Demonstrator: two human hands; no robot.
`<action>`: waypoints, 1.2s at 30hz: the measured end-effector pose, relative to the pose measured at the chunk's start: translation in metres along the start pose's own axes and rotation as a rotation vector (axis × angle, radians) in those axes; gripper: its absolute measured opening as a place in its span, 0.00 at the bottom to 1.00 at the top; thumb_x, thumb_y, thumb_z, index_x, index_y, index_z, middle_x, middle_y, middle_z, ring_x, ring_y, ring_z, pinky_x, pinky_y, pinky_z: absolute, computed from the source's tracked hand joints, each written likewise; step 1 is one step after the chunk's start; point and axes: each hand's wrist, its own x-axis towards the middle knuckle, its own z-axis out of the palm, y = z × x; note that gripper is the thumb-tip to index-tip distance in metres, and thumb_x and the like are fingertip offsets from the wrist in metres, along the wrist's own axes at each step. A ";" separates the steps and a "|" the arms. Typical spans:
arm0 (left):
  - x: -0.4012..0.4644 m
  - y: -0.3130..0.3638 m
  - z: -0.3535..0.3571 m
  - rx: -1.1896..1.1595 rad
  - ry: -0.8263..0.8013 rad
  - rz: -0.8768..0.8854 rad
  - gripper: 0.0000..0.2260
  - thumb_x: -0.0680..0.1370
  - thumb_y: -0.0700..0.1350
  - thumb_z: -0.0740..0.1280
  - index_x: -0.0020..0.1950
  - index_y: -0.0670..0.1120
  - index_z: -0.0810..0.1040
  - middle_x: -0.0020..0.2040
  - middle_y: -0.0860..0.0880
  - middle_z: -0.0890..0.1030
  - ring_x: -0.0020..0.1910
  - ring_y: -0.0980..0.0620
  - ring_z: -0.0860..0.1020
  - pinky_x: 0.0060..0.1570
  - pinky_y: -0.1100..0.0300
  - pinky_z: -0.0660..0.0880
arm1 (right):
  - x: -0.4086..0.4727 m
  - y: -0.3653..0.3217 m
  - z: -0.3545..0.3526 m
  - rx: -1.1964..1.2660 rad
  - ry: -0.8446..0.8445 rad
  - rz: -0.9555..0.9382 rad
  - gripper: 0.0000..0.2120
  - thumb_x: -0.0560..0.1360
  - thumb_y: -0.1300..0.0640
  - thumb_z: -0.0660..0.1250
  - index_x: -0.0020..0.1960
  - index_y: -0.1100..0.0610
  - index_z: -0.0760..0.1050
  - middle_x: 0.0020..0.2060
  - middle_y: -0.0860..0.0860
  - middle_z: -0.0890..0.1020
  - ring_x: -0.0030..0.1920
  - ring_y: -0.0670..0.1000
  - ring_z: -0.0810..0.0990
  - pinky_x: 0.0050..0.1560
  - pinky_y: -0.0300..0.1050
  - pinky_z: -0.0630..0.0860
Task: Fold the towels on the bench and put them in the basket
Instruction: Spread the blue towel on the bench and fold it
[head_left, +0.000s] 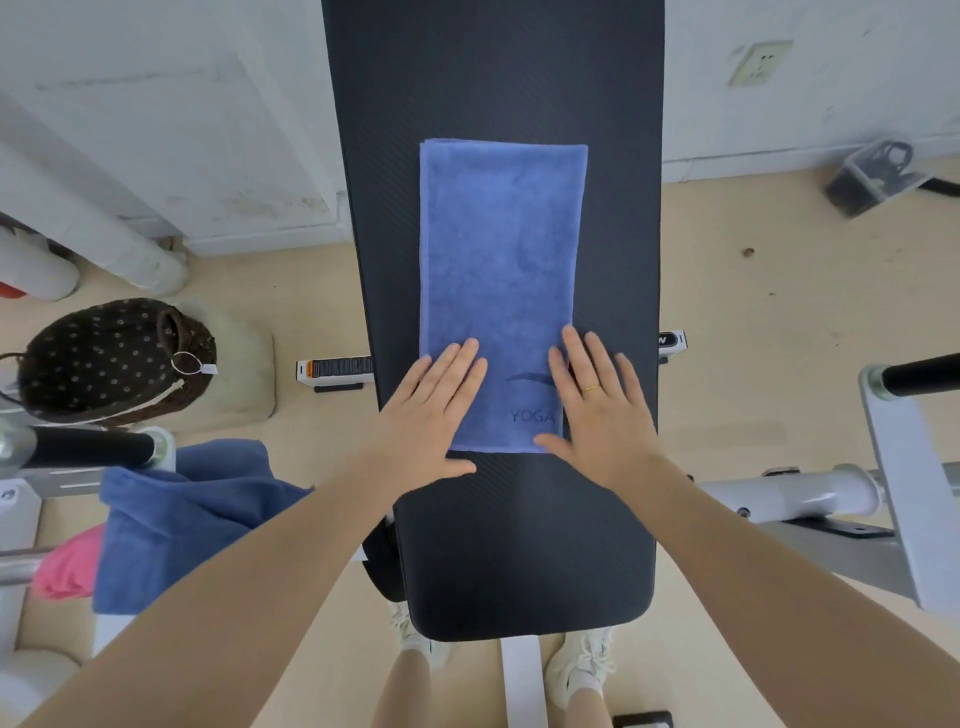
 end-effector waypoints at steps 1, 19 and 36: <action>-0.003 0.007 0.001 -0.015 0.055 0.042 0.48 0.58 0.62 0.76 0.70 0.40 0.64 0.71 0.40 0.66 0.70 0.43 0.63 0.70 0.49 0.57 | 0.000 -0.007 -0.002 0.017 0.086 -0.078 0.36 0.64 0.42 0.70 0.66 0.59 0.68 0.70 0.58 0.67 0.68 0.60 0.68 0.61 0.57 0.71; -0.012 0.043 0.010 -0.147 -0.007 -0.131 0.35 0.61 0.60 0.76 0.61 0.42 0.74 0.54 0.42 0.79 0.52 0.42 0.79 0.50 0.50 0.78 | -0.004 -0.052 -0.019 1.286 -0.215 0.901 0.20 0.74 0.61 0.66 0.62 0.60 0.61 0.42 0.50 0.75 0.39 0.46 0.74 0.34 0.36 0.68; -0.026 0.038 -0.069 -0.423 -0.393 -0.220 0.05 0.79 0.42 0.57 0.54 0.48 0.68 0.47 0.48 0.75 0.43 0.46 0.75 0.44 0.55 0.72 | -0.044 -0.027 -0.085 1.635 -0.377 1.021 0.09 0.76 0.67 0.60 0.49 0.57 0.77 0.43 0.55 0.80 0.40 0.52 0.79 0.45 0.43 0.79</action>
